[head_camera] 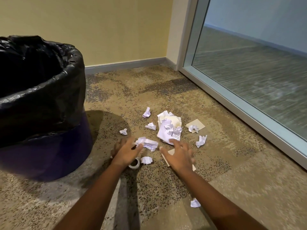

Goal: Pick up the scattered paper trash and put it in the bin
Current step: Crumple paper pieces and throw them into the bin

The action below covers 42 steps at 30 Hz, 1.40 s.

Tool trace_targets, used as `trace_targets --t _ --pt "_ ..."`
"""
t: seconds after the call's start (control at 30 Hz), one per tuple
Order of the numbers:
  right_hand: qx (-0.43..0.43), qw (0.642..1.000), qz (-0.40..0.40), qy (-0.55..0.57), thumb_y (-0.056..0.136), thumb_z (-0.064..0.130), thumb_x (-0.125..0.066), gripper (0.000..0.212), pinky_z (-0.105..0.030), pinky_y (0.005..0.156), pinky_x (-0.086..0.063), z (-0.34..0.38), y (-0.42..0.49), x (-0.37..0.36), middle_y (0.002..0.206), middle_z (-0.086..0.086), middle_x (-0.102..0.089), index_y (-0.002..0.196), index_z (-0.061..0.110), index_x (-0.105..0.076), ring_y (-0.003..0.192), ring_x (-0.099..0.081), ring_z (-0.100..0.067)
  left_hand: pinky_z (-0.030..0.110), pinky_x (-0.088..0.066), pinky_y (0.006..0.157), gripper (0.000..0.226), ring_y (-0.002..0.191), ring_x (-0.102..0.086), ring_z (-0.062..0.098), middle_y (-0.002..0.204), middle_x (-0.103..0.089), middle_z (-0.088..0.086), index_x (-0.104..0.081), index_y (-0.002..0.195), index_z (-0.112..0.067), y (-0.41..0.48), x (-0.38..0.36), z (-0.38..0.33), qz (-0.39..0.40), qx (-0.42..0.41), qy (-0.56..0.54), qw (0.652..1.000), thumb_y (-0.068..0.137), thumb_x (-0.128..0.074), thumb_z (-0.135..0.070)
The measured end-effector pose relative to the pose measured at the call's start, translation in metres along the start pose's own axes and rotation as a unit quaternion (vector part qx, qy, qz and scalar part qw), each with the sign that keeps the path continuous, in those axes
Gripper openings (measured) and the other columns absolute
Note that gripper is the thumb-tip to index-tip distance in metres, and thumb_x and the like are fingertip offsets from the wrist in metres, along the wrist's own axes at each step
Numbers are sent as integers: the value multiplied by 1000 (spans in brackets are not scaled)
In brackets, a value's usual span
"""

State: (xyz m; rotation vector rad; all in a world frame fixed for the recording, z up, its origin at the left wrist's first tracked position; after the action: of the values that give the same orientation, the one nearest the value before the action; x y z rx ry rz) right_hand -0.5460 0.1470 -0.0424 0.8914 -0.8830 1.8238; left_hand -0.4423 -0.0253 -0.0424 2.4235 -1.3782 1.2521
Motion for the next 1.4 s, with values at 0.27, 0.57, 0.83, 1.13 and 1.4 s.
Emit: trace_targets --t 0.27,0.57,0.83,1.13,1.4 --pt "88 991 37 -98 80 51 -55 39 -45 102 -33 -2 -14 -5 137 0 -36 115 34 -51 126 -33 -23 42 -30 109 65 140 -20 22 150 -26 -3 -28 145 -32 -22 -32 -15 15 -107 212 971 88 -46 -57" --pt "110 984 9 -138 64 74 -17 67 -44 101 -29 -51 -73 20 131 12 -39 115 41 -45 123 -35 -13 39 -55 50 42 76 -71 25 96 -72 4 -70 89 -28 -61 -35 -7 -80 -154 379 909 54 -83 -46" --pt "156 961 39 -223 67 71 -44 49 -51 77 -53 -85 -109 21 127 -5 -57 108 44 -51 117 -55 -34 40 -50 86 36 119 -51 30 143 -42 11 -51 125 -21 -76 -32 -9 -53 -136 363 920 93 -52 -37" --pt "137 959 -37 -245 62 35 -76 31 -28 48 -53 -88 -84 33 105 -13 -65 89 29 -61 72 -64 -26 32 -45 96 37 123 -44 28 138 -42 12 -35 133 -15 -74 -21 -4 -59 -62 277 957 98 -33 -4" --pt "83 973 -41 -211 87 13 -49 40 -30 74 -38 -106 -70 49 125 -9 -53 125 23 -43 110 -47 -26 32 -46 92 38 111 -55 24 123 -56 11 -45 123 -10 -75 8 10 -65 -5 156 986 92 -37 9"
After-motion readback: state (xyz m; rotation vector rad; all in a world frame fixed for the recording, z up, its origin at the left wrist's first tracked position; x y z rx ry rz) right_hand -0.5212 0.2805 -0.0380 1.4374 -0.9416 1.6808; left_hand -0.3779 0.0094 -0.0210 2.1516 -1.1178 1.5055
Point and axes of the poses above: each hand's wrist, its own y-axis towards the middle knuckle, its own x-axis out of the back of the hand, z = x × y, the point moved 9 cm from there along y, towards the middle knuckle
